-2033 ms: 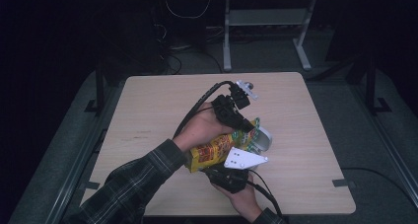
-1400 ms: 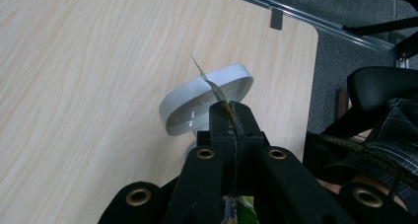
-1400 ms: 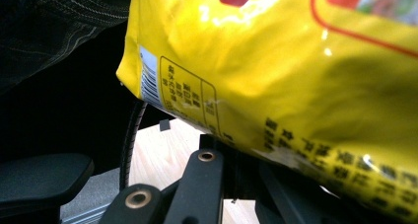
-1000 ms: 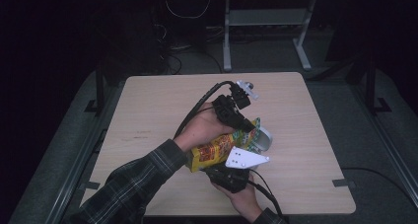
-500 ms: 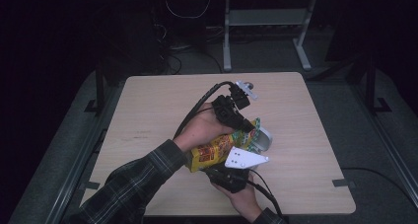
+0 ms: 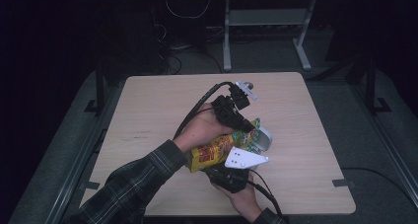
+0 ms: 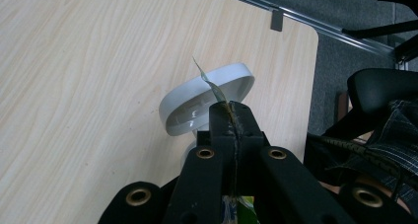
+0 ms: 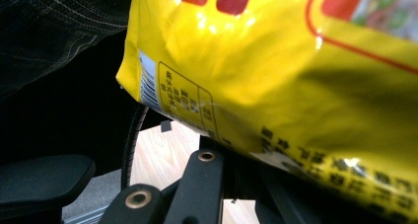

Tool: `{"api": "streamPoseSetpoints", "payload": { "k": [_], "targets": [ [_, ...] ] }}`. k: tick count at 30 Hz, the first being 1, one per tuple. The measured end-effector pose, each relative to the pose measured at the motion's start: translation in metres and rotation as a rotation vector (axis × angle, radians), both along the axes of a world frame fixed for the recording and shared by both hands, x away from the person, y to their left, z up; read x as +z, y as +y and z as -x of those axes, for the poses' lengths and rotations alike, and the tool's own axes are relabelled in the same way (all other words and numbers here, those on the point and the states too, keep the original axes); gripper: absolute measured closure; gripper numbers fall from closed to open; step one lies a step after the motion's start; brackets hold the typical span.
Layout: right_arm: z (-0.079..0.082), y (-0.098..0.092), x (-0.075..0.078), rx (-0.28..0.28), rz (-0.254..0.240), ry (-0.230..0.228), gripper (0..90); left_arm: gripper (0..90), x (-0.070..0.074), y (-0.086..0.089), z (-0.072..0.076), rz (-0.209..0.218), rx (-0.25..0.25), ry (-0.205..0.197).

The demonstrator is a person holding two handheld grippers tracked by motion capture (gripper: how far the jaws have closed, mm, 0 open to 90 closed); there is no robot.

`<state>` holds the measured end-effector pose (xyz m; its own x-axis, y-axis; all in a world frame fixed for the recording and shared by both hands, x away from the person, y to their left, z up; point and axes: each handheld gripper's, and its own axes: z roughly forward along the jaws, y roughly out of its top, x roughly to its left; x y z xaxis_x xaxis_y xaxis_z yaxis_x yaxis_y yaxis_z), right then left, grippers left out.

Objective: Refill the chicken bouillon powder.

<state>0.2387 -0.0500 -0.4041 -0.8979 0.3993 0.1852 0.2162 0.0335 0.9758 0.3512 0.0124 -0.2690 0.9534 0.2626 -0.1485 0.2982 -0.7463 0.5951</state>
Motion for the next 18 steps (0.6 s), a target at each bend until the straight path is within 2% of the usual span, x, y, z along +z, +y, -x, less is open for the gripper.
{"api": "streamPoseSetpoints", "payload": {
  "k": [18],
  "targets": [
    [-0.0005, -0.0001, 0.0004, -0.002, -0.005, -0.002, 90.0, 90.0, -0.0004, -0.0006, -0.0004, 0.006, 0.002, -0.001]
  ]
}}
